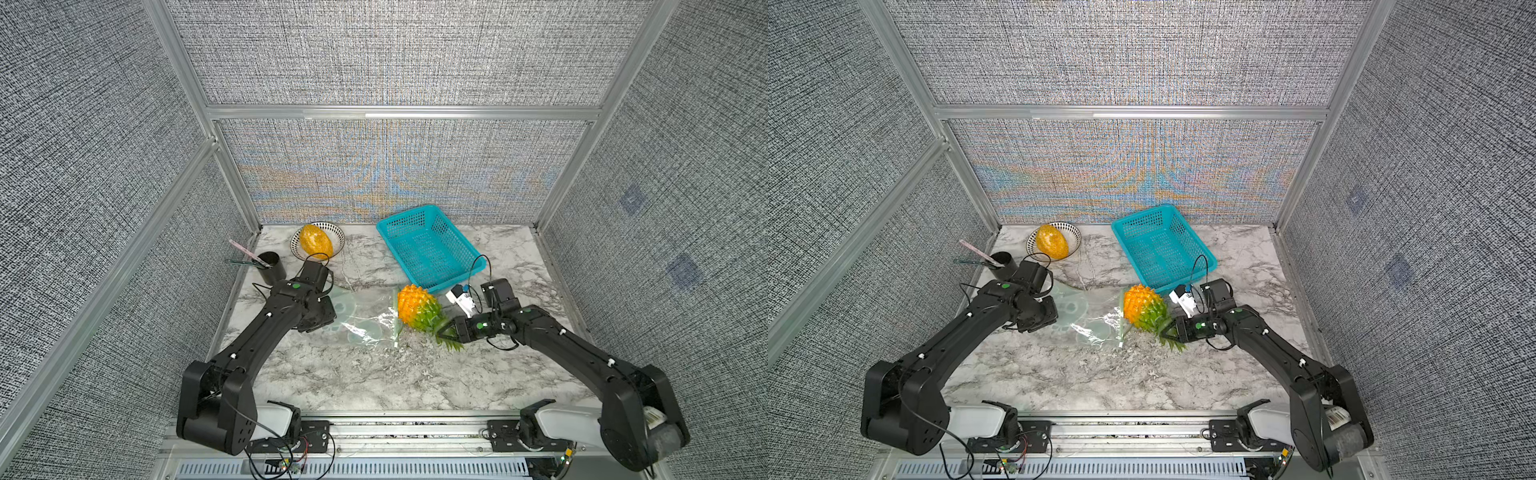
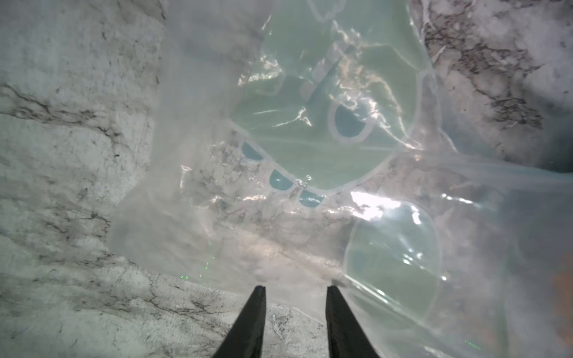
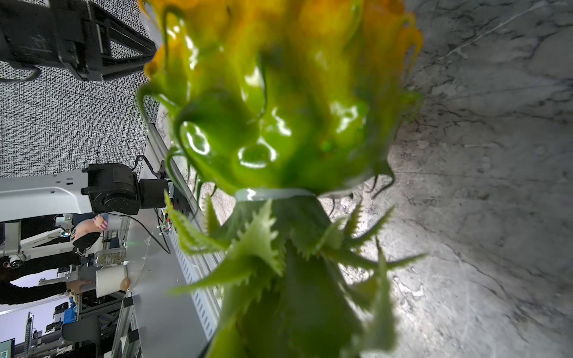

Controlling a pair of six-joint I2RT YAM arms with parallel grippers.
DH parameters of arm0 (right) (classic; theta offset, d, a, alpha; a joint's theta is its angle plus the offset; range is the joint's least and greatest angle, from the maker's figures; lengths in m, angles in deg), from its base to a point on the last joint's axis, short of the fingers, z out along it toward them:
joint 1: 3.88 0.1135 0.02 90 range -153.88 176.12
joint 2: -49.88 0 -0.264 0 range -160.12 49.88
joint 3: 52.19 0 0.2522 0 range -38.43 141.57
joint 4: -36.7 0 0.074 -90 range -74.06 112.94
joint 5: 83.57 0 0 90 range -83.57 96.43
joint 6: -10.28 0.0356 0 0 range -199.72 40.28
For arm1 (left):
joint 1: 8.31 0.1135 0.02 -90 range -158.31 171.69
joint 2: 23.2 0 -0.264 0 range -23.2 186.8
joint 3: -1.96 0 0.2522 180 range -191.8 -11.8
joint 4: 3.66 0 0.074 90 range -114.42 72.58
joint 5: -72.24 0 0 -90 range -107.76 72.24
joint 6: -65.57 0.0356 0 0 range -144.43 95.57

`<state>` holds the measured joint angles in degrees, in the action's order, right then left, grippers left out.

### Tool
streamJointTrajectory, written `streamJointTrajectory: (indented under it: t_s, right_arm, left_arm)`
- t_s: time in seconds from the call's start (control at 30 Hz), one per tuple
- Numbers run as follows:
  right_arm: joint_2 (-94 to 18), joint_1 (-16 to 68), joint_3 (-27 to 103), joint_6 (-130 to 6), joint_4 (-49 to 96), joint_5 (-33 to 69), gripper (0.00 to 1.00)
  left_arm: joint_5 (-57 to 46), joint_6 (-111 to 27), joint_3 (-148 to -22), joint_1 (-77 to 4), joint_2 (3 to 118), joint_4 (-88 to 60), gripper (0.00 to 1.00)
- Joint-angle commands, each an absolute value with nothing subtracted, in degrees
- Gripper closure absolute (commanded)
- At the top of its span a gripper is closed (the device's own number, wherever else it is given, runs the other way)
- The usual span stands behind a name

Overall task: Open the zip-top bag and take out the pineapple
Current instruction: Place the zipper food storage bag at the center of the board.

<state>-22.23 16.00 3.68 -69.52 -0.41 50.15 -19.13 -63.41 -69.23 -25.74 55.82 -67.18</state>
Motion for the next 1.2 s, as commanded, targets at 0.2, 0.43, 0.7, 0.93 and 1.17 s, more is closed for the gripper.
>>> streamJointTrajectory:
  t_s: [0.2,0.43,0.7,0.93,1.17]
  right_arm:
    - [-18.0,14.4,0.4,-70.3,-0.4,51.0,0.85]
    - [-15.4,14.1,0.9,-69.3,-0.1,51.9,0.85]
    - [-17.3,14.3,4.8,-68.6,2.2,54.1,0.85]
    - [-22.0,18.4,7.0,-68.7,4.3,54.0,0.86]
    - [-25.3,21.4,8.2,-67.1,8.2,53.7,0.87]
  left_arm:
    - [-22.8,-62.4,-69.5,-24.5,63.4,-65.7,0.68]
    - [-22.5,-61.6,-70.5,-24.5,64.9,-65.6,0.69]
    - [-21.0,-62.4,-71.4,-24.5,60.7,-67.5,0.7]
    - [-20.7,-65.5,-68.4,-24.5,56.5,-67.7,0.7]
    - [-19.8,-65.8,-67.4,-24.5,55.8,-67.1,0.71]
